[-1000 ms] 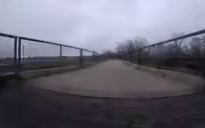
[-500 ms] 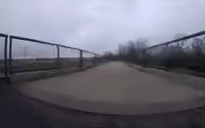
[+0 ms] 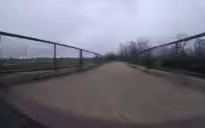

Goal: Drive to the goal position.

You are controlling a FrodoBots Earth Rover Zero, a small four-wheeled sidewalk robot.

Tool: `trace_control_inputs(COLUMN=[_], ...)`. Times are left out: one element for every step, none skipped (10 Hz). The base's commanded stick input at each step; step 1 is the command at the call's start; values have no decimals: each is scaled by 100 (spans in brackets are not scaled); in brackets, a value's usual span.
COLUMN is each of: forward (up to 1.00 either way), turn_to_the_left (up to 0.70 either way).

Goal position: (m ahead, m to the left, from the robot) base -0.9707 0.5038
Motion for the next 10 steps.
trace_control_inputs(forward=[100, 100, 100, 100, 100, 100, 100, 100, 100, 100], turn_to_the_left=[1, 0, 0, 0, -10, -24, -35, -19, 0, -5])
